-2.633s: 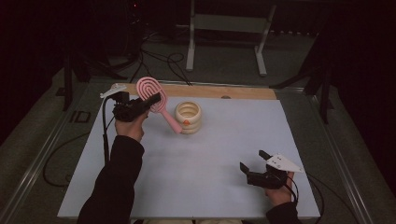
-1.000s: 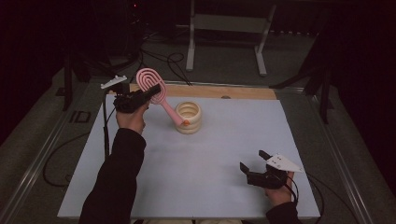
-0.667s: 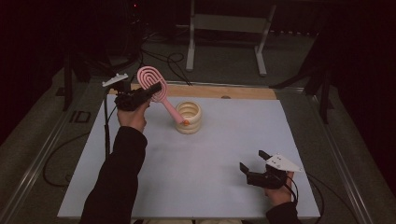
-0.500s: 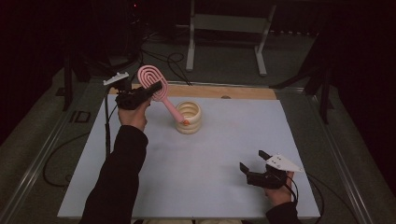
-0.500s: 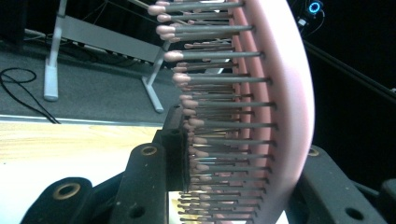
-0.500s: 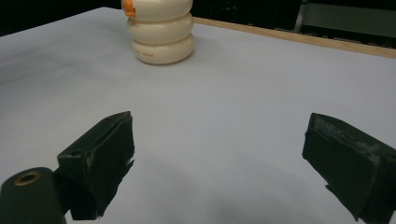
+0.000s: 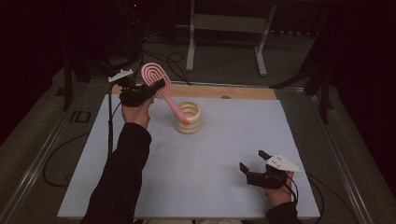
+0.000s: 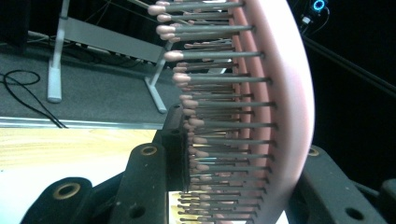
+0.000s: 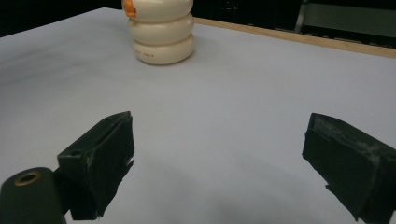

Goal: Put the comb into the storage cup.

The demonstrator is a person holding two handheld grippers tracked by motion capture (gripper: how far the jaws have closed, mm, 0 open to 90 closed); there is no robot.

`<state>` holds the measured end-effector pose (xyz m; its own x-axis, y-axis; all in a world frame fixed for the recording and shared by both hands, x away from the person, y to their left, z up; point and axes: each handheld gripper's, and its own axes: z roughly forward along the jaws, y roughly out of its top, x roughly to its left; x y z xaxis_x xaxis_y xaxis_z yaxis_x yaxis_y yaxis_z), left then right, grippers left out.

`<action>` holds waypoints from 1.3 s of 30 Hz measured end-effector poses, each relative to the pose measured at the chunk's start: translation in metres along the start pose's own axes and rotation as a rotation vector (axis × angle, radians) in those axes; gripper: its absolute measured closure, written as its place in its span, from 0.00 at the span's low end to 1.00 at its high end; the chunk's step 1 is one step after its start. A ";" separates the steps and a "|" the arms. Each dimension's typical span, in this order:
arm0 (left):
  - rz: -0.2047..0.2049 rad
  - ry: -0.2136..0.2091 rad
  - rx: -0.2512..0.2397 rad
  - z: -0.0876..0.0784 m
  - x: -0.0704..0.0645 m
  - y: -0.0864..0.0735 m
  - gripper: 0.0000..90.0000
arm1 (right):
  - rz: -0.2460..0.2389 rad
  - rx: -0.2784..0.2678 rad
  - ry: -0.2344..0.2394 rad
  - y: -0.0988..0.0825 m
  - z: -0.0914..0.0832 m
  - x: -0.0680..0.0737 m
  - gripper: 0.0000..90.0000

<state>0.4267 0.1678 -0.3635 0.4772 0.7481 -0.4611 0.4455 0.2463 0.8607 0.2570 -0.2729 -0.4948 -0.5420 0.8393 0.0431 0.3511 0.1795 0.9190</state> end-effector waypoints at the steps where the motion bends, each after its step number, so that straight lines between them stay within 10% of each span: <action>1: 0.000 0.000 0.000 0.001 0.000 0.000 0.71 | 0.000 0.000 0.000 0.000 0.000 0.000 0.10; 39: 0.028 0.029 0.000 0.030 -0.012 0.002 0.72 | 0.010 -0.009 0.003 0.000 -0.001 -0.001 0.10</action>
<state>0.4448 0.1411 -0.3628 0.4674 0.7723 -0.4301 0.4318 0.2250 0.8734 0.2570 -0.2747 -0.4941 -0.5409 0.8394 0.0538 0.3497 0.1663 0.9220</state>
